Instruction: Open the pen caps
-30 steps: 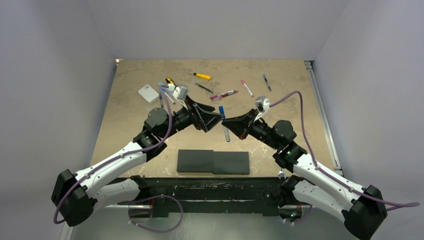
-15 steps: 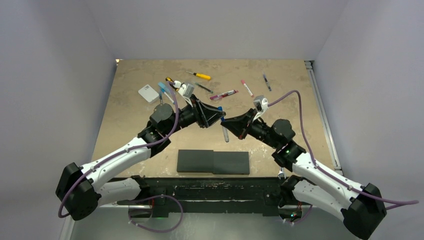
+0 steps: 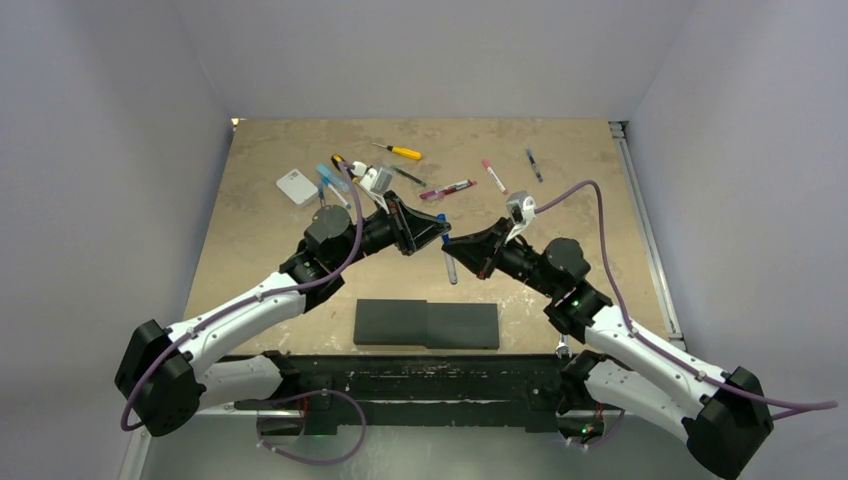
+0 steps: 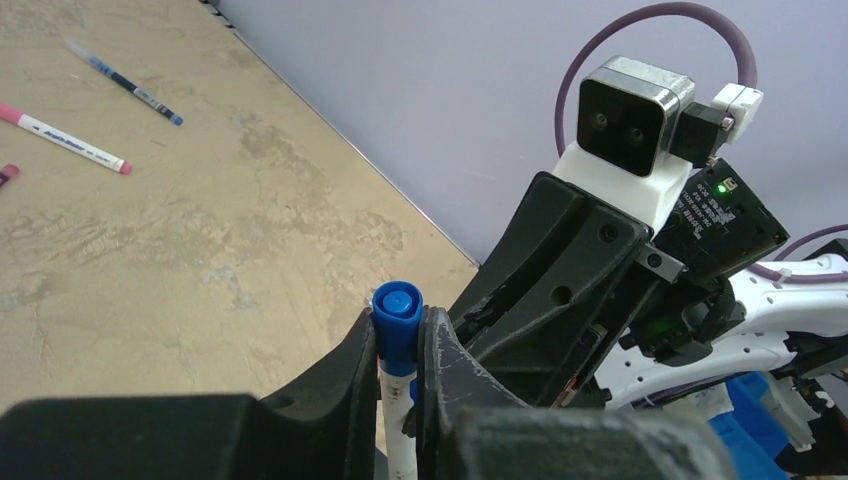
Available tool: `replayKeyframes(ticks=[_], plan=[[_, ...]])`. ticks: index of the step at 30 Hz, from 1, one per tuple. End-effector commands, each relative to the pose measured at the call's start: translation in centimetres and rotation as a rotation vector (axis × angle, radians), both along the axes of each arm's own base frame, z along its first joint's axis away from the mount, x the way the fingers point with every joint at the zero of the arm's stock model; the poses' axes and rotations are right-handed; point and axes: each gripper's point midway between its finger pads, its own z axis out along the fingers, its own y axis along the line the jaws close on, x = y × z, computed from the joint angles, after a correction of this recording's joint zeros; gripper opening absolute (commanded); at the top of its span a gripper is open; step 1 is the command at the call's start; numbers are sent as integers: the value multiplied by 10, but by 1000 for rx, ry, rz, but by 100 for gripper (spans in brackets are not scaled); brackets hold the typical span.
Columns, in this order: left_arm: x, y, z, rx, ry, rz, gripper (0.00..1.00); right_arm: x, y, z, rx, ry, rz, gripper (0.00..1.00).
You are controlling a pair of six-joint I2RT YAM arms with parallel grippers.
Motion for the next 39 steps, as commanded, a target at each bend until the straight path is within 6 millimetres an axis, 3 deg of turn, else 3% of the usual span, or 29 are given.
replayKeyframes(ticks=[1, 3, 5, 7, 11, 17, 21, 23, 26, 30, 36, 39], plan=[[-9, -4, 30, -54, -79, -51, 0, -5, -1, 24, 28, -59, 9, 0], [-10, -3, 32, -67, -81, -49, 0, -4, -2, 26, 34, -48, 1, 5], [-11, -1, 36, -82, -83, -41, 0, -4, 0, 29, 37, -36, 10, 32], [-11, 1, 39, -94, -83, -34, 0, -5, 3, 32, 36, -25, 28, 48], [-13, 2, 44, -116, -82, -35, 0, -11, 9, 37, 49, 0, 74, 54], [-19, 2, 51, -150, -82, -60, 0, -18, 16, 42, 64, 17, 135, 47], [-21, 1, 52, -159, -84, -72, 0, -22, 18, 47, 93, 35, 163, 38], [-22, 1, 52, -158, -82, -81, 0, -24, 18, 49, 112, 36, 173, 30], [-24, 1, 53, -168, -82, -89, 0, -26, 18, 53, 128, 25, 179, 0], [-16, 10, 72, -223, -72, -54, 0, -27, 17, 46, 120, 38, 179, 0], [18, 54, 117, -426, -57, -17, 0, -27, 13, 44, 120, 40, 159, 0], [24, 62, 135, -471, -89, -7, 0, -25, 11, 45, 123, 41, 136, 0]])
